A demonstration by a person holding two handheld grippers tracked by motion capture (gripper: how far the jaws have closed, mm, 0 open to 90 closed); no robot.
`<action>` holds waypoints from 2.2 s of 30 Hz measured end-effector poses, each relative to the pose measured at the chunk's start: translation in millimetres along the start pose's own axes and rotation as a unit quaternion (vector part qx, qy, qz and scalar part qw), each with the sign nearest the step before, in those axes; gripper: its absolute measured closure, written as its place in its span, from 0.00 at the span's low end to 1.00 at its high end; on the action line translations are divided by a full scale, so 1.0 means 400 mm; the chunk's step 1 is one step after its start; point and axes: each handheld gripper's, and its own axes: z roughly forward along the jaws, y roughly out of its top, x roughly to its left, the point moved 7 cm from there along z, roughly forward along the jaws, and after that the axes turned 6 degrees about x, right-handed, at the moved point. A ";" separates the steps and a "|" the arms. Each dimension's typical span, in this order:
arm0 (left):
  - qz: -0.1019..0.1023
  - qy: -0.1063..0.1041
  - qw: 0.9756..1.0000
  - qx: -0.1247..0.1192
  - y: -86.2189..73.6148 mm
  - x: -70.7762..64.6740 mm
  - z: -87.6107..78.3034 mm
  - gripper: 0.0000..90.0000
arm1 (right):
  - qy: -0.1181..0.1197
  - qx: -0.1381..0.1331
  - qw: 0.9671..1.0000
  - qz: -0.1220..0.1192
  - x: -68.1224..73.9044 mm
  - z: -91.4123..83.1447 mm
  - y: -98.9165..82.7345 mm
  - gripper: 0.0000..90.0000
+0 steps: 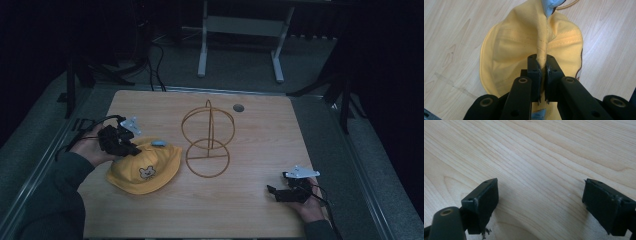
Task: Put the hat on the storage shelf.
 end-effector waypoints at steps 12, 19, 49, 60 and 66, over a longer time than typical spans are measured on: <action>-0.007 0.011 1.000 -0.010 -0.002 0.018 -0.040 0.94 | 0.000 0.000 1.000 0.000 0.000 0.000 0.000 0.15; -0.011 0.022 0.999 -0.024 -0.003 0.030 -0.073 0.94 | 0.000 0.000 1.000 0.001 0.000 -0.001 -0.001 0.15; -0.040 0.051 0.994 -0.093 -0.005 0.077 -0.178 0.94 | 0.002 0.000 1.000 0.000 0.001 -0.002 -0.002 0.15; -0.042 0.050 0.991 -0.117 -0.002 0.086 -0.214 0.94 | 0.002 0.001 1.000 -0.001 0.001 -0.003 -0.002 0.15; -0.041 0.050 0.990 -0.122 0.003 0.088 -0.225 0.94 | 0.002 0.001 1.000 -0.001 0.001 -0.003 -0.002 0.15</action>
